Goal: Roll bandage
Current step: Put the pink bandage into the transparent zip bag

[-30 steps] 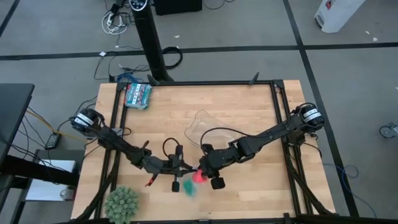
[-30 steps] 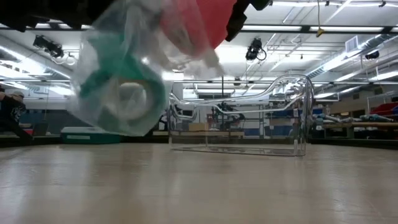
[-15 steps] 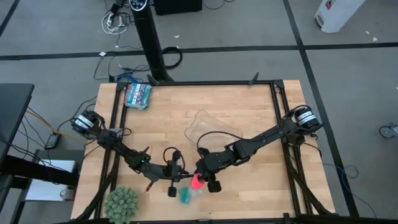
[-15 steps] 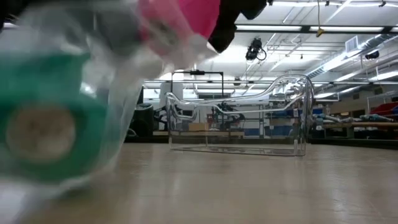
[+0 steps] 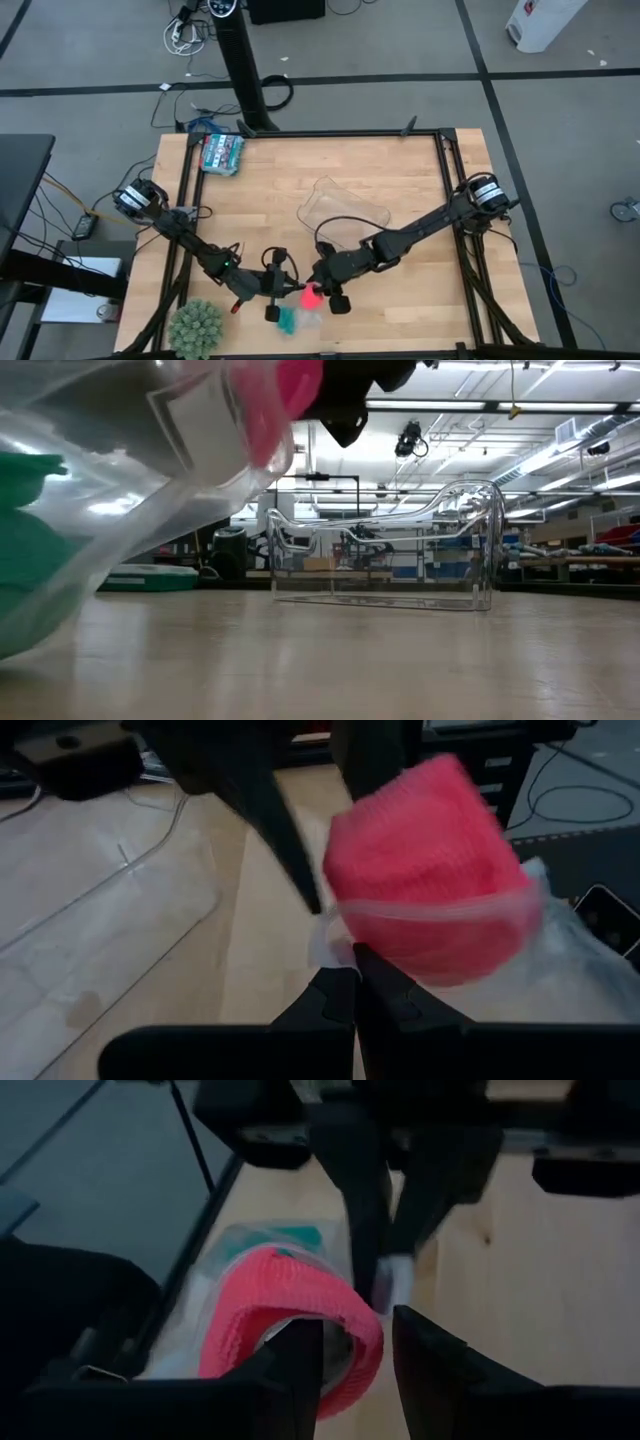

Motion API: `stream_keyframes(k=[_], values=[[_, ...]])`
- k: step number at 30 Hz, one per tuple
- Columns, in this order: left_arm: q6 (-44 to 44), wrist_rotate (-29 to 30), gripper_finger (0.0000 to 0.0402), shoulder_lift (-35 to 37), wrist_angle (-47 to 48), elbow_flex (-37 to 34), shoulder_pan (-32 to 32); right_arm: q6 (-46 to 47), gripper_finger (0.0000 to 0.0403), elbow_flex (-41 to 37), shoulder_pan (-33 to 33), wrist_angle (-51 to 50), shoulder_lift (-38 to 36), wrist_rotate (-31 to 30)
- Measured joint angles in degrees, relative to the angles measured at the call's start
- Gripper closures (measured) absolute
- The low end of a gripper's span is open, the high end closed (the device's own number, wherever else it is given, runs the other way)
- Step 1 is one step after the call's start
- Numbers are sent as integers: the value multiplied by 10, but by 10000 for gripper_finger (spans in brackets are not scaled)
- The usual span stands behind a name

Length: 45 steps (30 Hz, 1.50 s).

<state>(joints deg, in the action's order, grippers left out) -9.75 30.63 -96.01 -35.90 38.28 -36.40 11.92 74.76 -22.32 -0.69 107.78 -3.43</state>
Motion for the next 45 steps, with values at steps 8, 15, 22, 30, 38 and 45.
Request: stream_keyframes(k=[8,15,22,30,38,45], values=[[-28,8,399,0,-1,-1,-3,26,290,1,-2,-5,7,-13],[-29,15,399,1,-6,-1,-3,35,290,1,-2,-7,16,1],[-29,21,399,2,-8,0,-3,51,300,-6,-8,-26,18,-41],[-28,20,399,2,-15,0,-1,64,322,-9,-9,-5,29,-37],[-25,19,399,5,-27,0,-1,56,329,-10,-3,27,35,11],[-25,15,399,8,-30,0,-1,58,332,-10,-3,64,36,65]])
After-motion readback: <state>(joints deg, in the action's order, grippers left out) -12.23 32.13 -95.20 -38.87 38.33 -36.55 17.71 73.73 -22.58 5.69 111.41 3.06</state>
